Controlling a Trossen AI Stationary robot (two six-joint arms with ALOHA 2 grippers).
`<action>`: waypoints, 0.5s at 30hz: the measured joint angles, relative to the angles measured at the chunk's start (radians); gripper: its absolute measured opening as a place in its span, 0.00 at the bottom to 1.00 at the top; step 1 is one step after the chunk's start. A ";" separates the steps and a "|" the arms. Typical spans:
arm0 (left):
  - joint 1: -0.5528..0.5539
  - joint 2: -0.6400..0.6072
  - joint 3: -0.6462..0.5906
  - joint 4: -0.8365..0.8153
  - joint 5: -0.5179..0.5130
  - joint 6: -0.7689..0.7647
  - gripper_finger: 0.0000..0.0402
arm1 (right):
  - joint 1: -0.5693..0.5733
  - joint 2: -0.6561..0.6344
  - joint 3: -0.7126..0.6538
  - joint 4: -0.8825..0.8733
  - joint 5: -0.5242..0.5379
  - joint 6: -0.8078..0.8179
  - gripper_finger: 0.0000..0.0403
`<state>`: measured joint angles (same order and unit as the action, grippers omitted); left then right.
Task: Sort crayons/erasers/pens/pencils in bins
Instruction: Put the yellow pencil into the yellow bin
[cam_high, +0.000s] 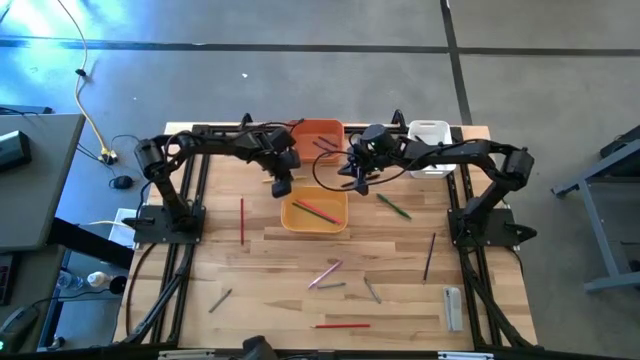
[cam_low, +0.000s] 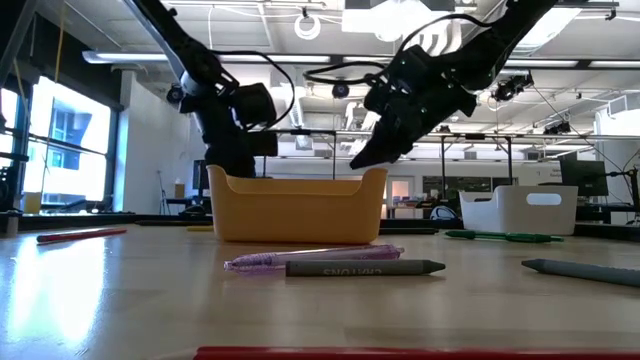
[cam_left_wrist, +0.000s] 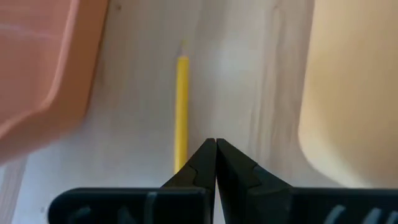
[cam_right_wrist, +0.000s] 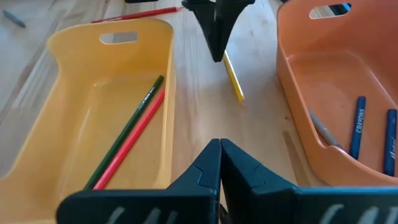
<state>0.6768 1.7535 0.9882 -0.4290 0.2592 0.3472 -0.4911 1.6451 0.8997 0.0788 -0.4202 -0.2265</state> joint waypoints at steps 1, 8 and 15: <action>-0.006 0.000 0.000 0.007 0.000 -0.005 0.00 | 0.000 0.000 0.000 -0.001 0.000 0.000 0.00; -0.032 -0.025 0.006 -0.060 -0.096 0.003 0.00 | -0.005 0.000 -0.072 0.075 0.000 0.006 0.00; 0.025 -0.171 -0.018 -0.232 -0.101 0.022 0.00 | -0.020 -0.003 -0.158 0.152 0.001 0.039 0.00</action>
<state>0.7015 1.5823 0.9704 -0.6610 0.1578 0.3688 -0.5113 1.6424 0.7412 0.2309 -0.4191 -0.1877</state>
